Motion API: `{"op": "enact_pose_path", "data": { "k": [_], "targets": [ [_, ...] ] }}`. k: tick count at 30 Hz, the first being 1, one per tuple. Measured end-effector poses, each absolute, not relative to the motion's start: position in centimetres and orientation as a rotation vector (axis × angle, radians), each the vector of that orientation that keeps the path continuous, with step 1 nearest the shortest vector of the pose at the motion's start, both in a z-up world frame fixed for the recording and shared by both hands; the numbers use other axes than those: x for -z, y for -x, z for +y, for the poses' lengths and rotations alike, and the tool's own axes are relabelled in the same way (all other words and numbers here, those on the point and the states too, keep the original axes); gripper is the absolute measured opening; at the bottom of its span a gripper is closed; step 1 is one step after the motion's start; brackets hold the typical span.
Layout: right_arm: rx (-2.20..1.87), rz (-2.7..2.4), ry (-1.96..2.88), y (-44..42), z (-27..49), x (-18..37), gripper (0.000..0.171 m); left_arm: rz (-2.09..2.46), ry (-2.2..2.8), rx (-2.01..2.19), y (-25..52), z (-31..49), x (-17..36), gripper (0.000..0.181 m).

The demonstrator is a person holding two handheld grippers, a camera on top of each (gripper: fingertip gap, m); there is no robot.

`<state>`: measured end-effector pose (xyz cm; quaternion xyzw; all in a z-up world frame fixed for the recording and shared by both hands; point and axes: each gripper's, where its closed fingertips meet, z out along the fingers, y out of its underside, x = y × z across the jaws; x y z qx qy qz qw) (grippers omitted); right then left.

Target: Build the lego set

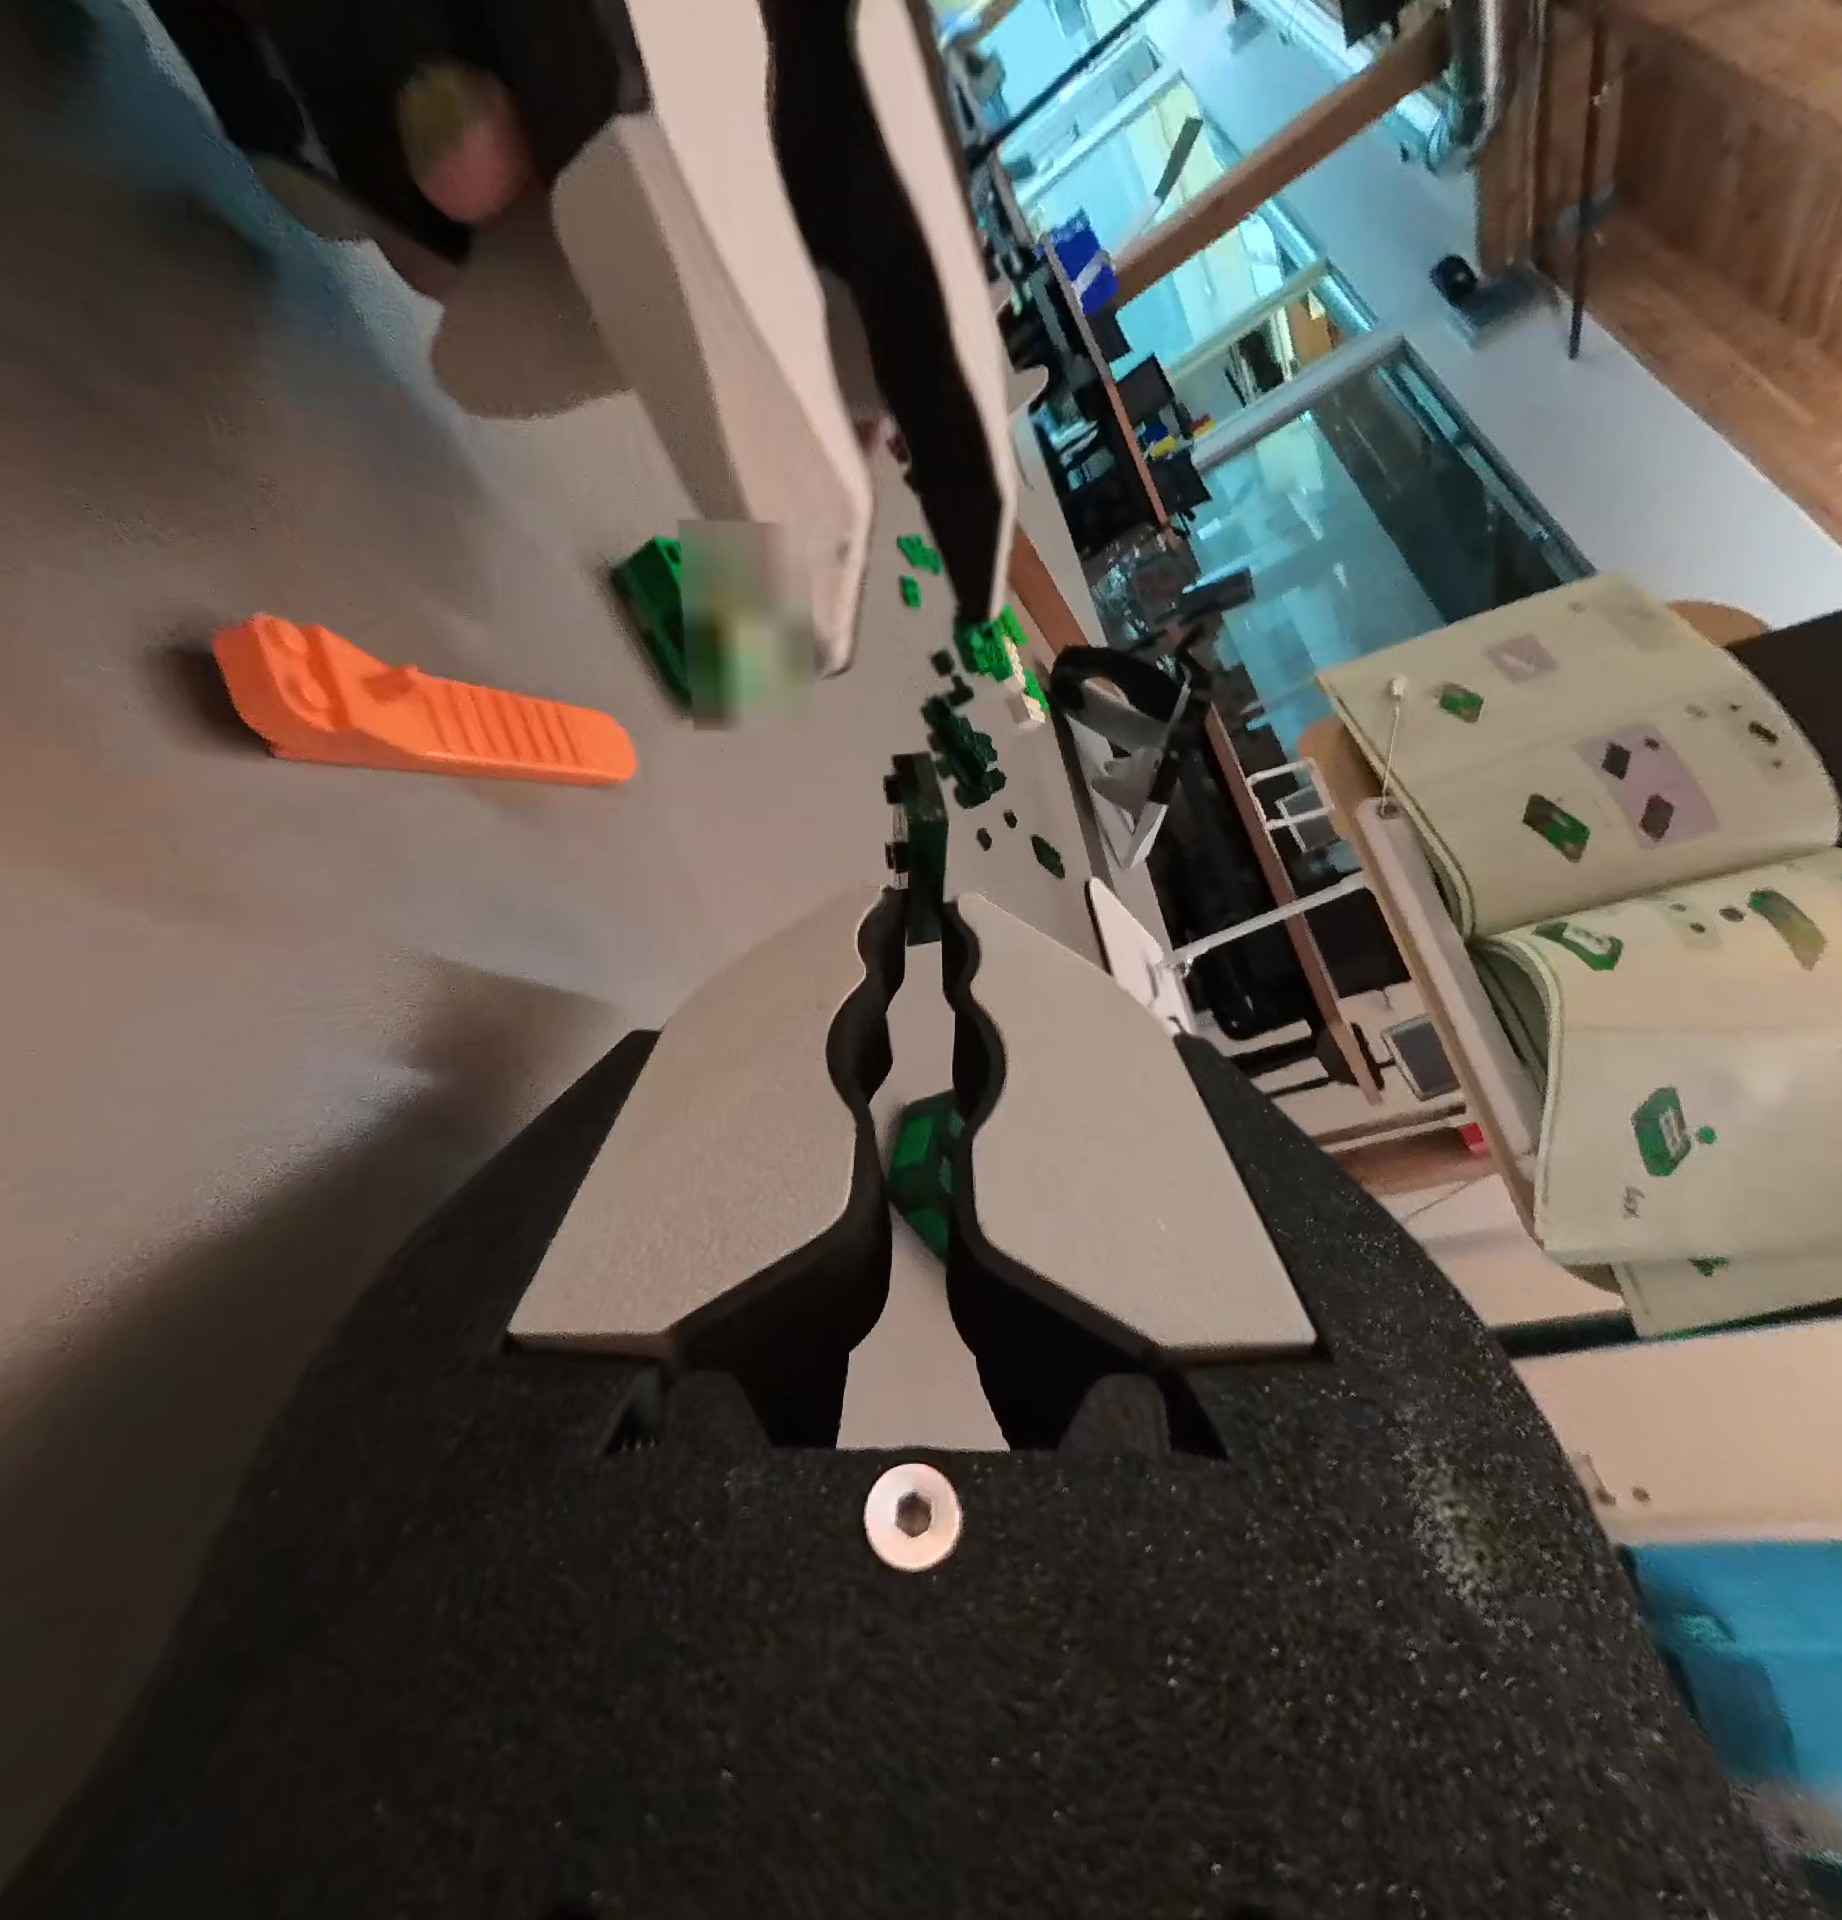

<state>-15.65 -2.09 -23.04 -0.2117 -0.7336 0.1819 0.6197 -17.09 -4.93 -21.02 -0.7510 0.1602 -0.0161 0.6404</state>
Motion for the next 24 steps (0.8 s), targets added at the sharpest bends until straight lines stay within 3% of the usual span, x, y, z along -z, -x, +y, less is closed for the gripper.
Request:
{"op": "enact_pose_path", "data": {
  "k": [13,24],
  "targets": [
    [-0.337,-1.729,0.445,16.0,-2.3,24.3,0.006,0.356,1.508,-0.360,18.9,-5.1,19.3,0.045],
    [-0.296,-1.734,0.440,16.1,-2.0,24.5,0.006,0.330,1.508,-0.421,20.3,-5.8,19.1,0.040]
  ]
}}
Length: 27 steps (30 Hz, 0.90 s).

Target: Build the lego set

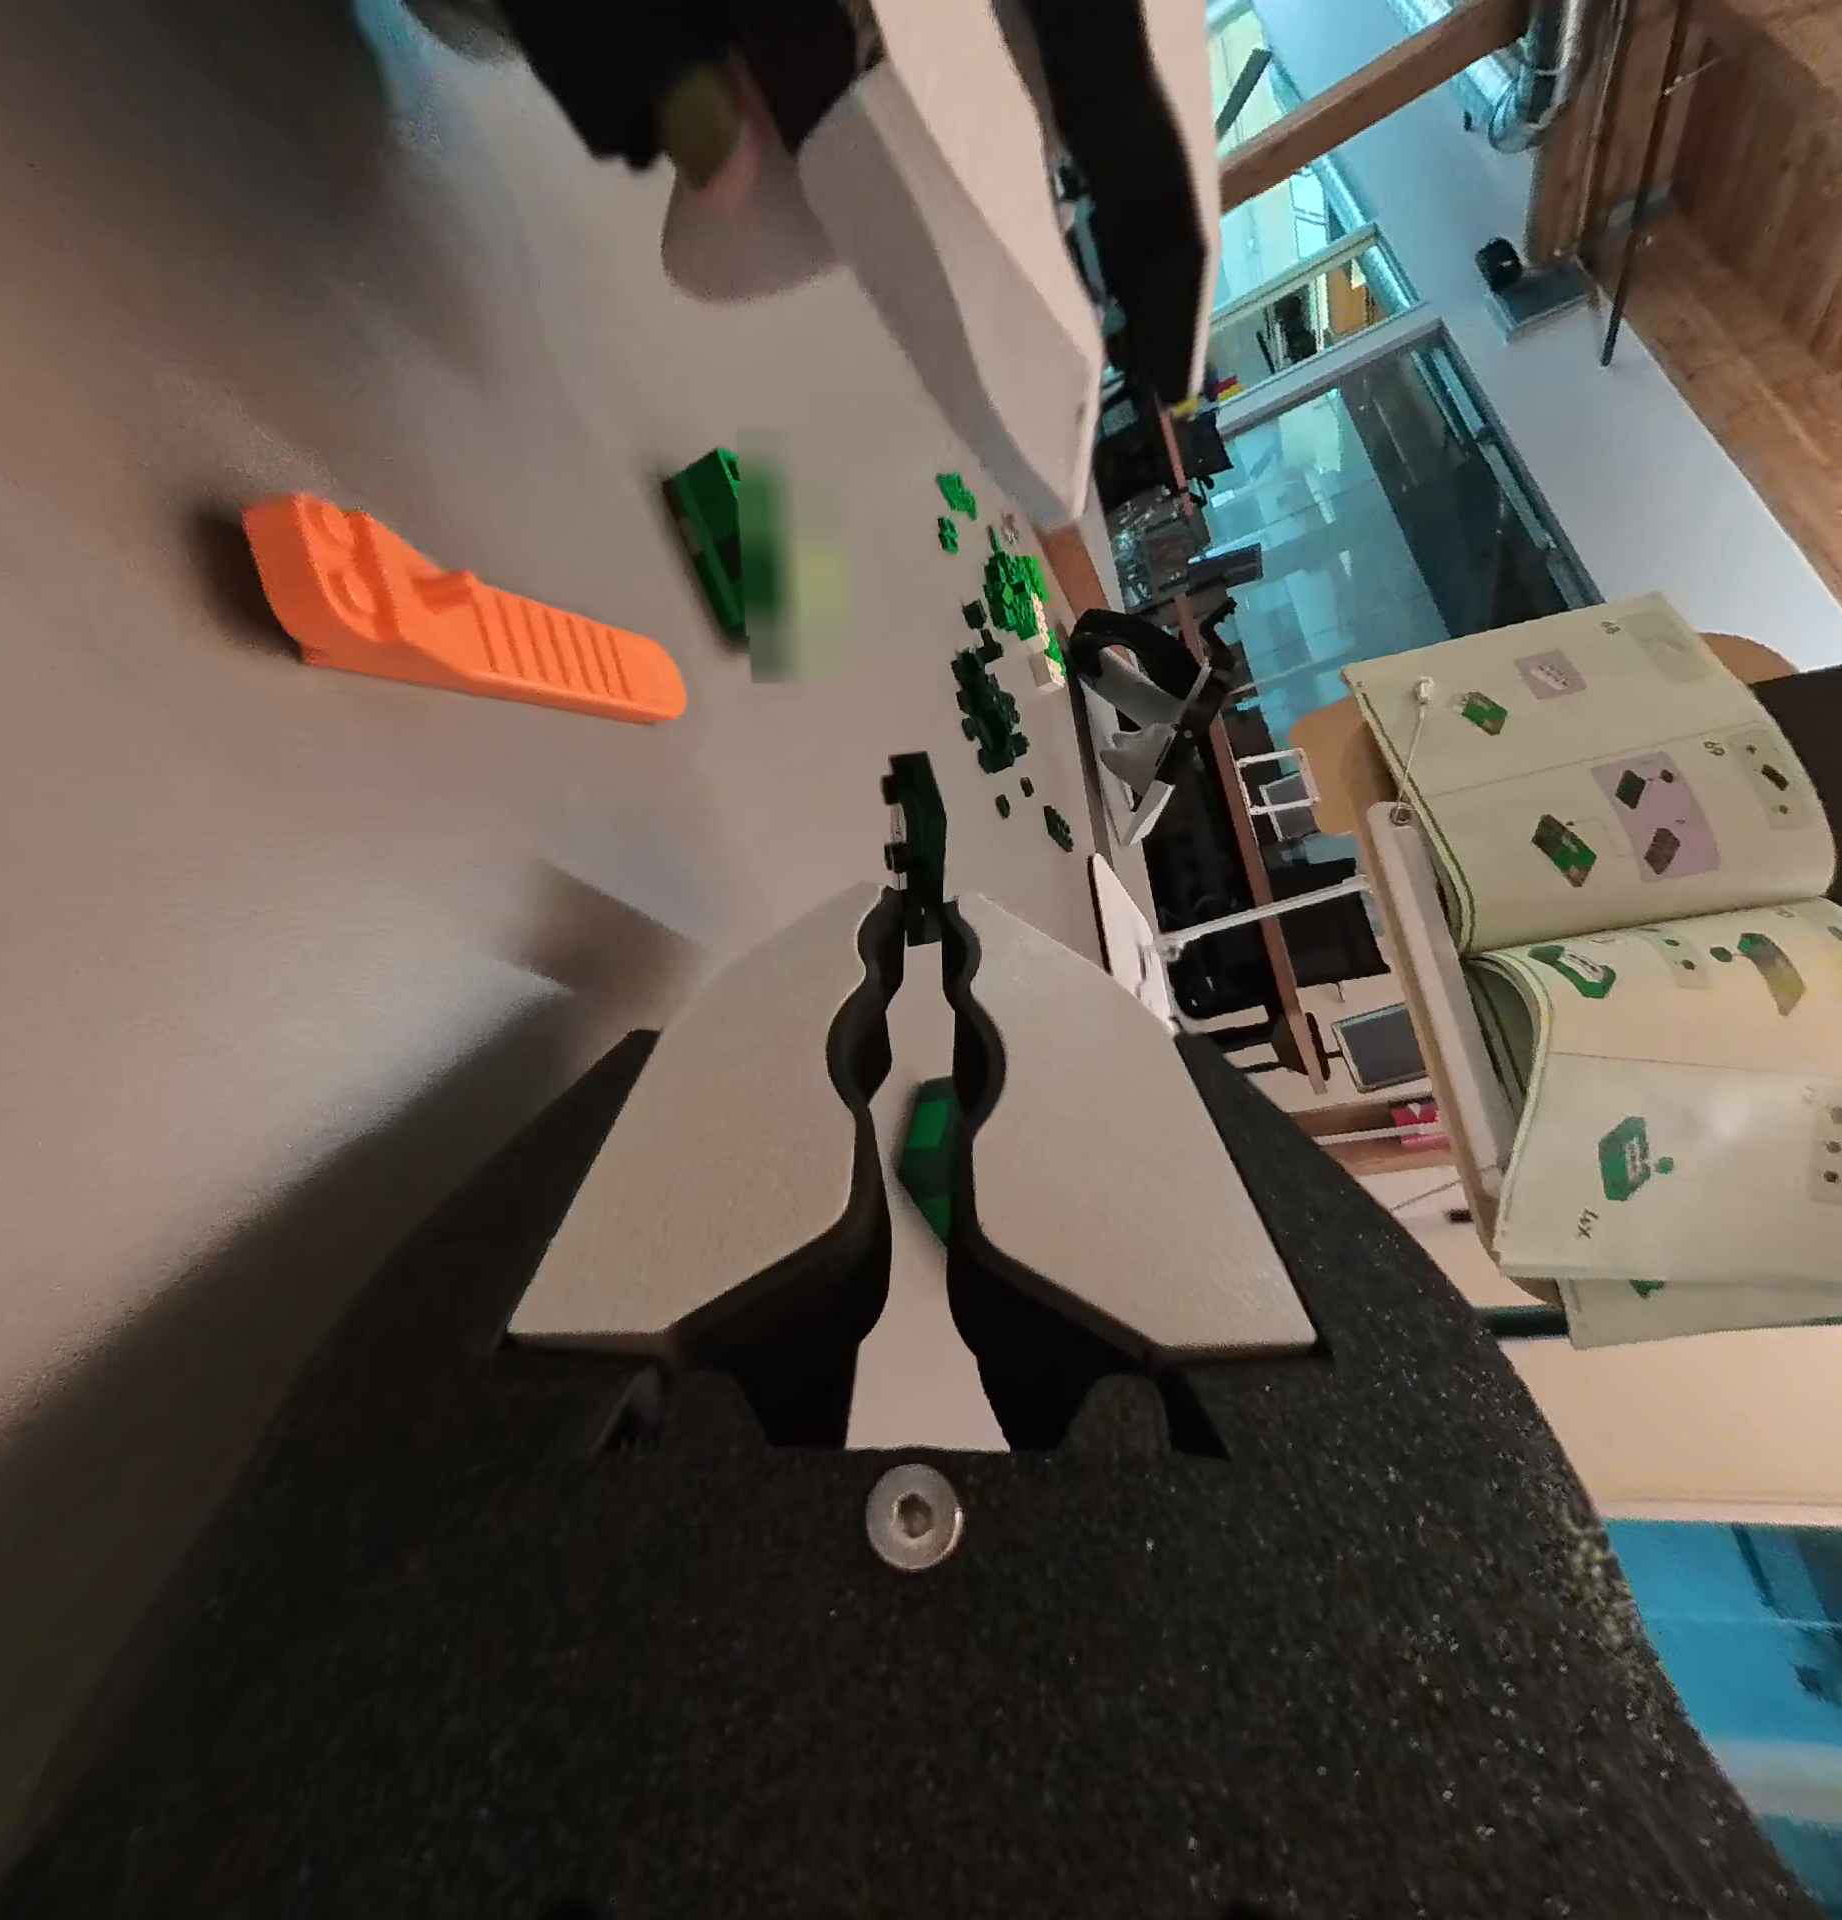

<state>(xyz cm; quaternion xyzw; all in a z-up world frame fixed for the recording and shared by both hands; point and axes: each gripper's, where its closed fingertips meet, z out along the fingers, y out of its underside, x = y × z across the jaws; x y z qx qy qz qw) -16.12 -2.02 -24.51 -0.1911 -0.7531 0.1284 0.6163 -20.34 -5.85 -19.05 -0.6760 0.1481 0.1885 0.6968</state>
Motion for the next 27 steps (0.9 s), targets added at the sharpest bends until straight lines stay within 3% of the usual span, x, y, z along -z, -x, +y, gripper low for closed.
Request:
{"op": "enact_pose_path", "data": {
  "k": [6,10,17,27],
  "targets": [
    [-0.091,-1.785,0.292,16.3,-1.3,25.6,0.007,0.364,1.704,-0.409,22.8,-7.2,20.7,0.041],
    [-0.005,-1.833,0.153,16.2,-1.8,26.1,0.007,0.396,1.990,-0.247,23.8,-7.5,24.4,0.061],
    [-0.044,-1.888,0.258,15.4,-0.5,26.3,0.018,0.454,2.139,-0.221,24.6,-7.2,26.1,0.056],
    [-0.846,-2.005,0.934,14.4,-1.7,25.8,0.010,0.512,2.144,-0.290,24.9,-7.2,26.4,0.056]
  ]
}}
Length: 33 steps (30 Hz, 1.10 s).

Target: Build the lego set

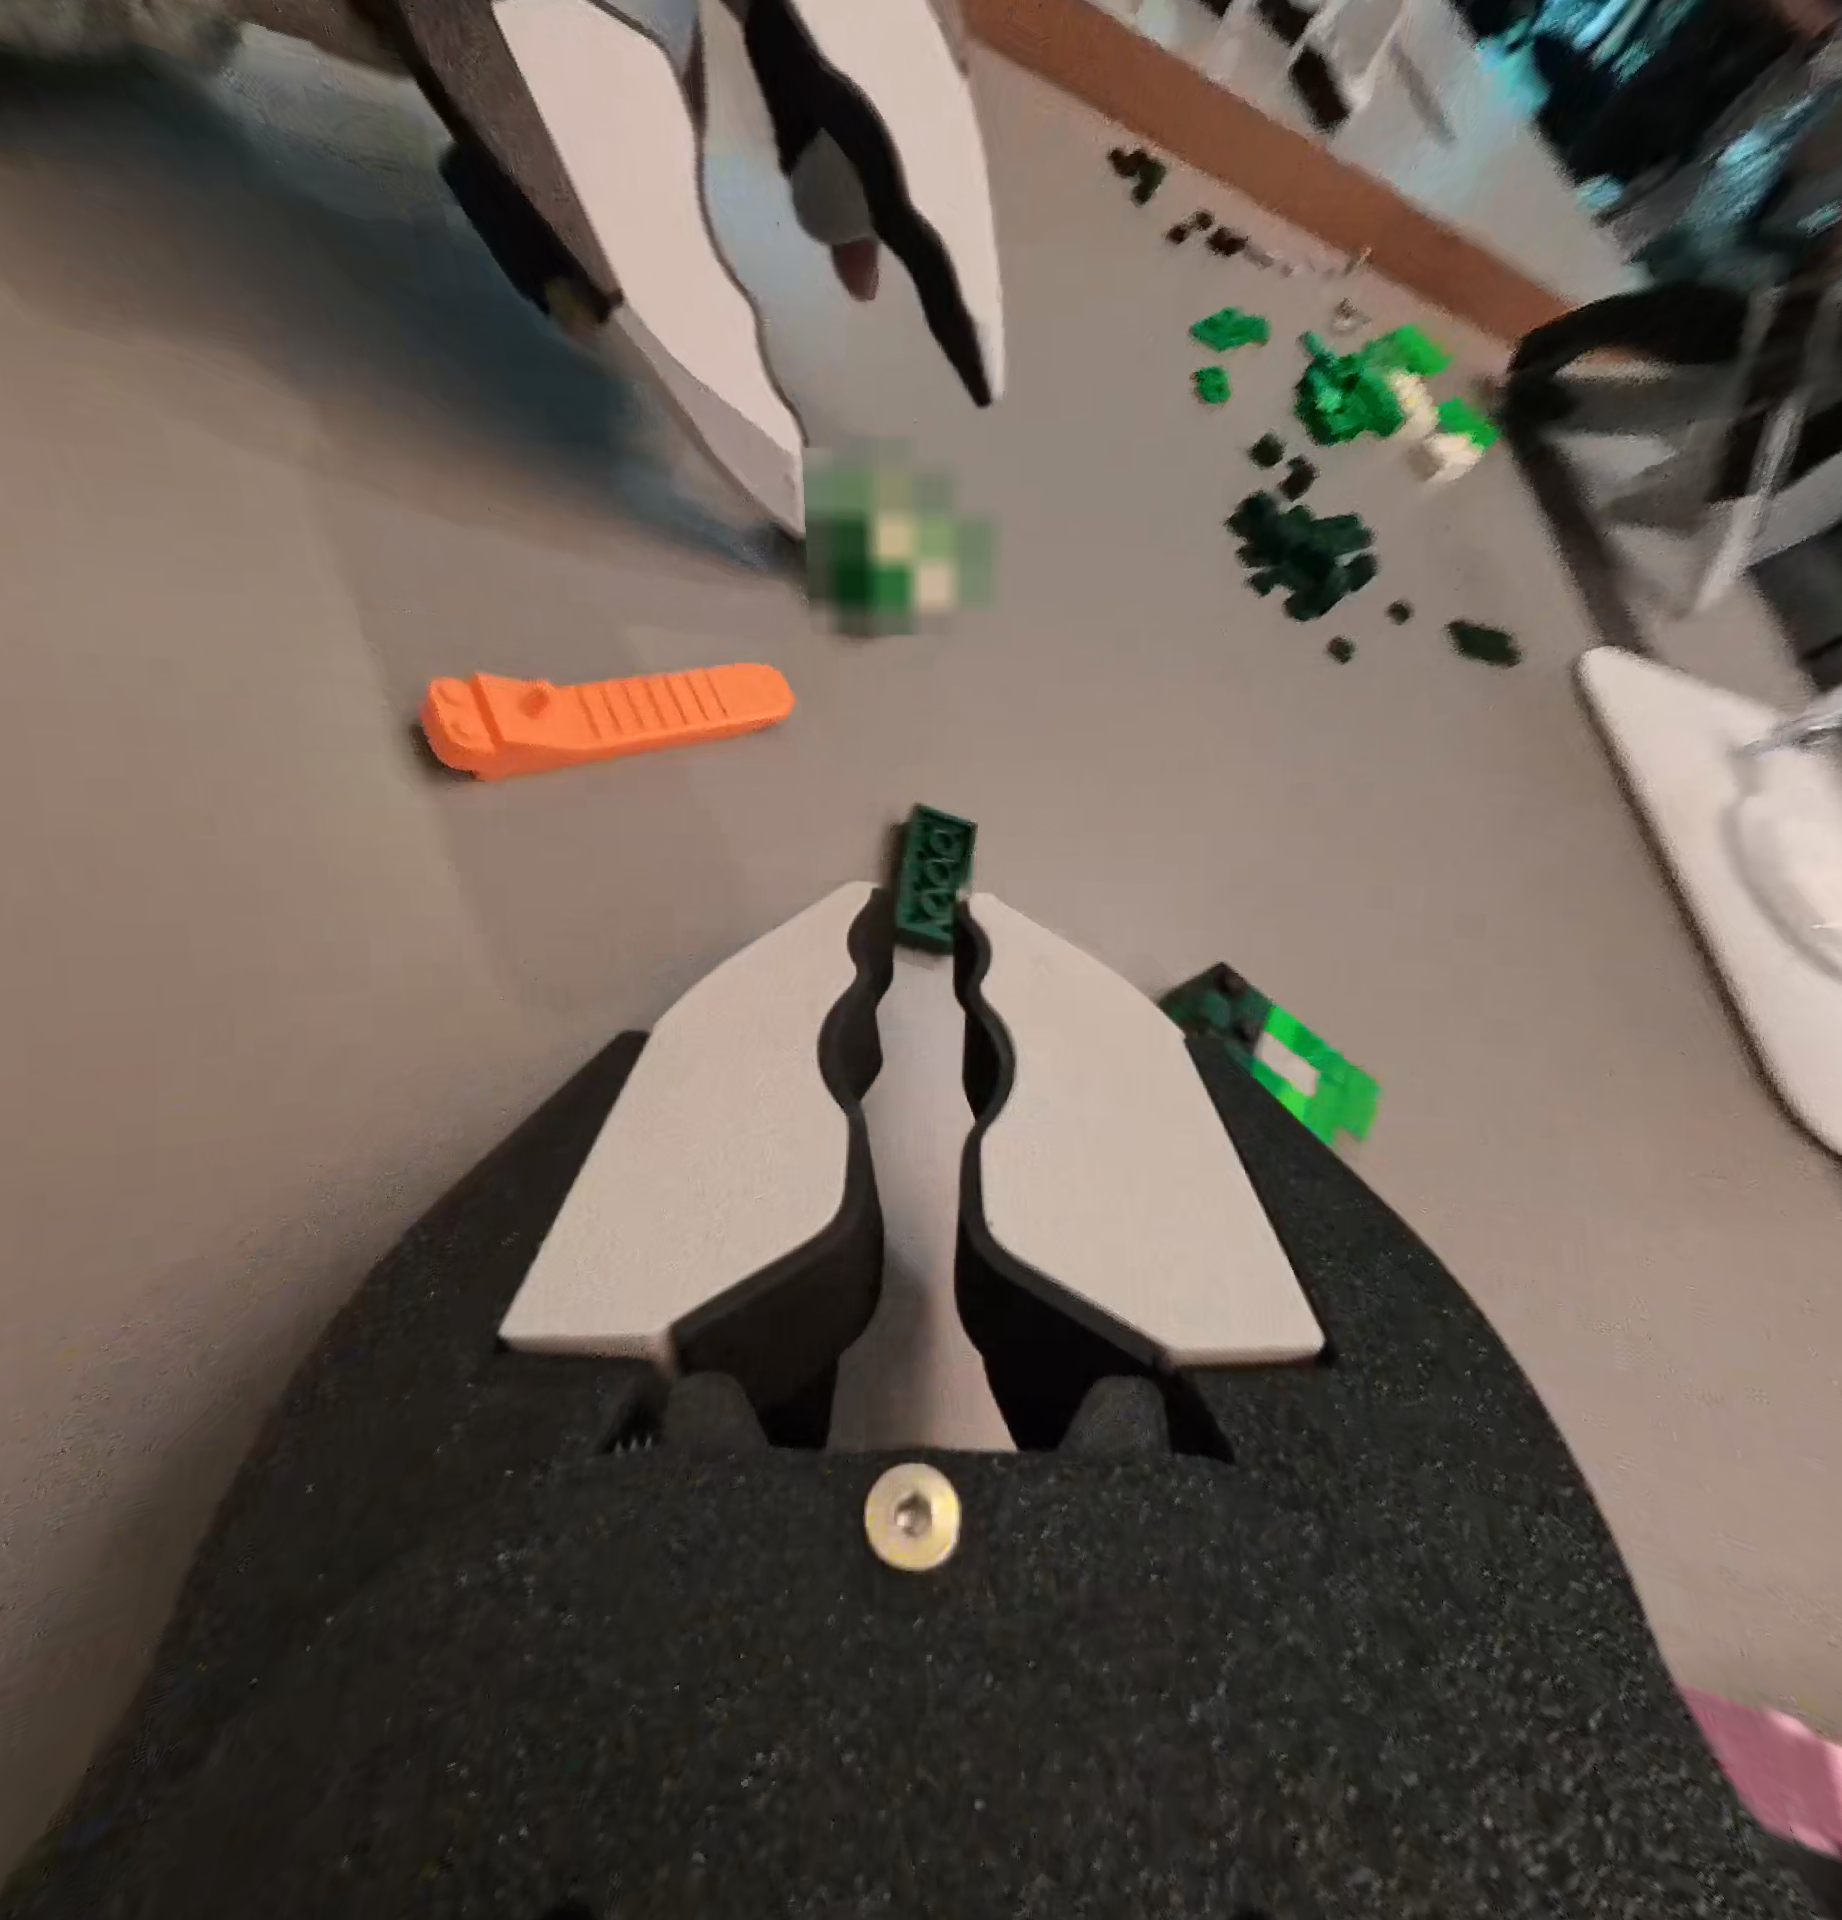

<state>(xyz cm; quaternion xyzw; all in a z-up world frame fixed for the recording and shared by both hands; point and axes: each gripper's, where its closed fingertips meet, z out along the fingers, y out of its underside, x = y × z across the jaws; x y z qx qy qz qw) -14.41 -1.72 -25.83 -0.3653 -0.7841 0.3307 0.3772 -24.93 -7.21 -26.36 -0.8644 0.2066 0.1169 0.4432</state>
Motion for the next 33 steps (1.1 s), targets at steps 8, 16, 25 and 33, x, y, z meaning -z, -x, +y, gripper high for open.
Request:
{"op": "enact_pose_path", "data": {
  "k": [8,16,25,33],
  "targets": [
    [-0.852,-2.244,0.978,14.5,-3.9,28.0,0.000,0.529,2.200,-0.201,24.9,-7.3,27.4,0.055],
    [-0.600,-2.084,1.151,16.9,0.0,28.3,0.000,0.567,2.212,-0.191,24.4,-7.2,27.8,0.046],
    [-0.665,-1.806,0.980,17.3,0.6,25.2,0.021,0.377,1.925,-0.029,23.7,-6.4,23.3,0.034],
    [-1.110,-1.743,0.556,15.9,-6.7,18.7,0.033,0.143,1.621,1.141,18.3,-9.2,17.3,0.034]
  ]
}}
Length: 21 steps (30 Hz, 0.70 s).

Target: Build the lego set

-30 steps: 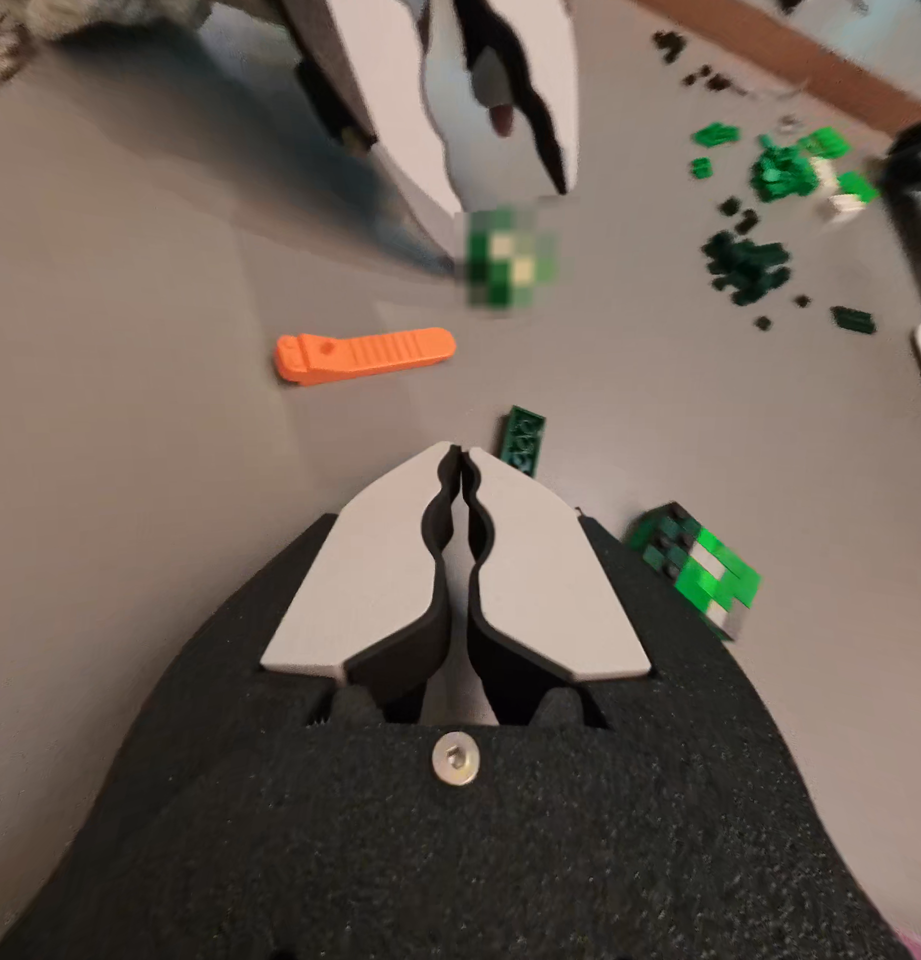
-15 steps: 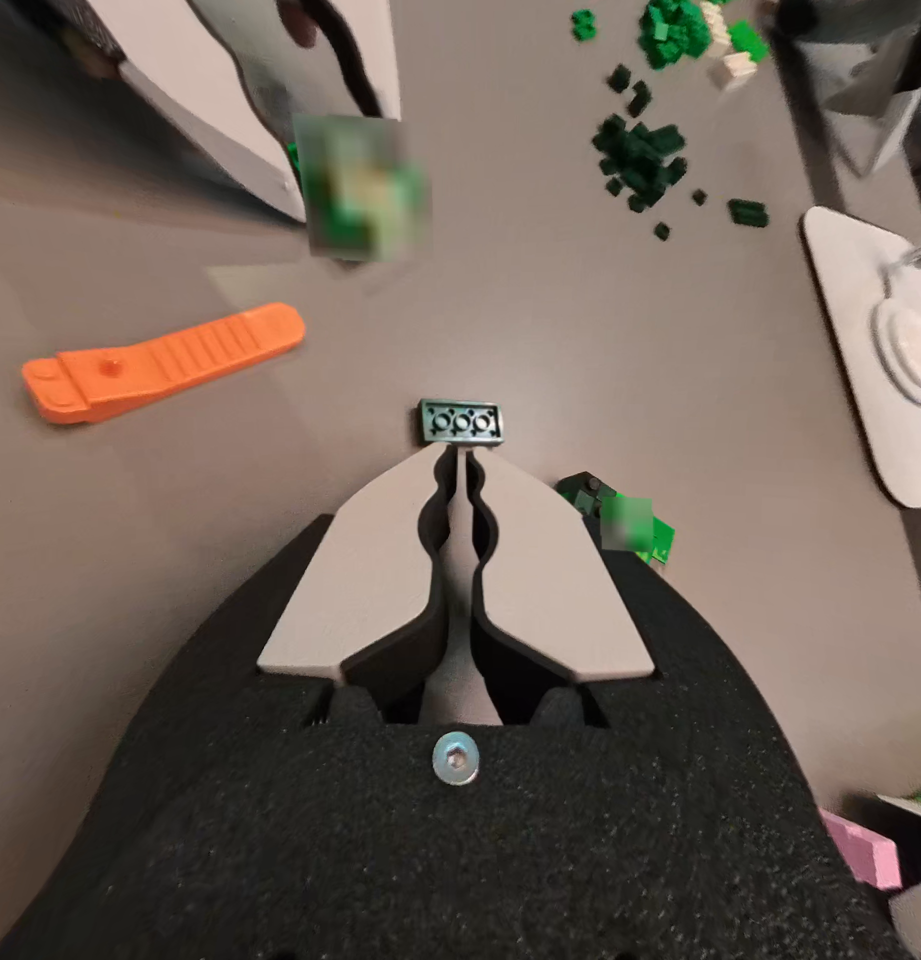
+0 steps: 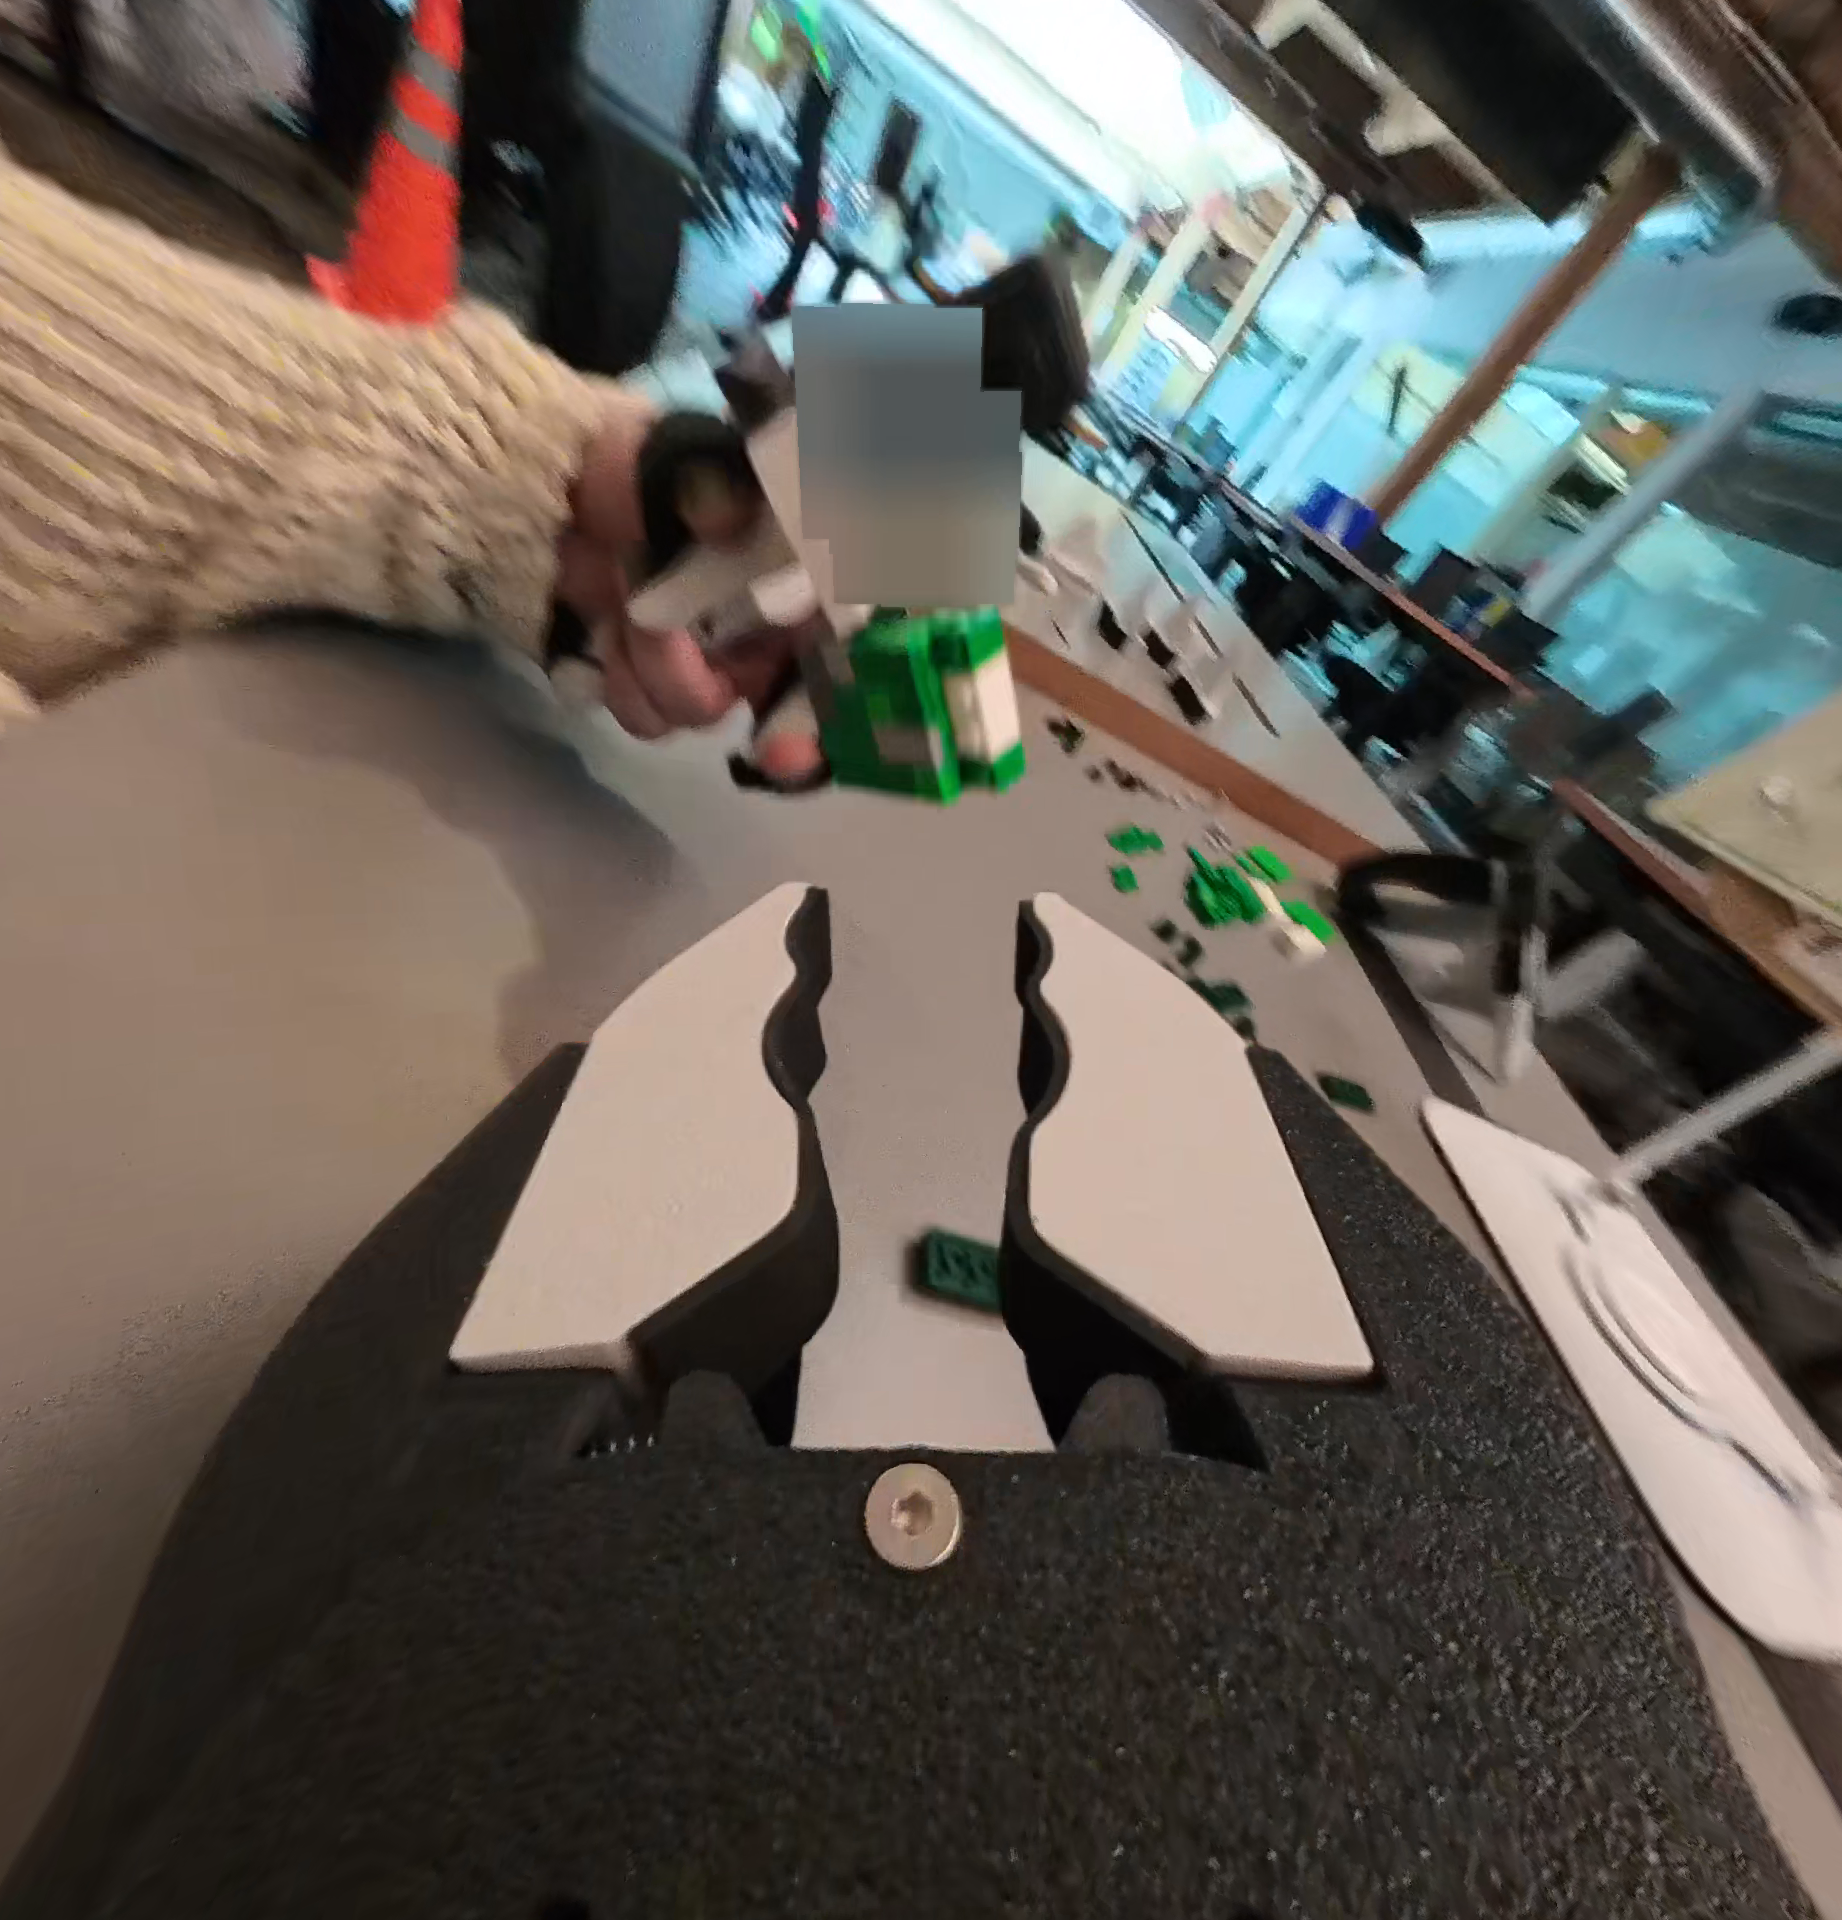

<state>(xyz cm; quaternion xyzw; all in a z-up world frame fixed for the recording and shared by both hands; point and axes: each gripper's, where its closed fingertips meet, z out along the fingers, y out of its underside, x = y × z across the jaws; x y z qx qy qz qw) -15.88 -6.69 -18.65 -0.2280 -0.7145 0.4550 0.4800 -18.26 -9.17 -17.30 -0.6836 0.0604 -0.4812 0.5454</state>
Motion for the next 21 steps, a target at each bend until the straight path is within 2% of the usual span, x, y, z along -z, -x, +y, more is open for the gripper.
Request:
{"op": "enact_pose_path", "data": {
  "k": [5,11,16,17,18,21],
  "targets": [
    [-1.278,-1.844,0.466,14.8,-9.7,17.1,0.039,0.137,1.654,1.418,16.1,-10.1,17.5,0.034],
    [-1.182,-1.902,0.469,15.2,-9.9,18.5,0.032,0.196,1.745,1.429,14.8,-10.5,18.9,0.034],
    [-1.205,-1.977,0.461,14.8,-10.3,19.5,0.037,0.268,1.802,1.419,13.8,-11.0,19.4,0.034],
    [-1.223,-2.011,0.464,14.5,-10.6,19.8,0.035,0.284,1.812,1.421,13.6,-11.1,19.5,0.034],
    [-1.237,-2.049,0.463,14.2,-10.8,20.1,0.025,0.297,1.829,1.410,13.5,-11.1,19.7,0.034],
    [-1.235,-2.105,0.518,14.2,-10.4,21.2,0.022,0.319,1.876,1.291,13.6,-10.6,20.4,0.035]
  ]
}}
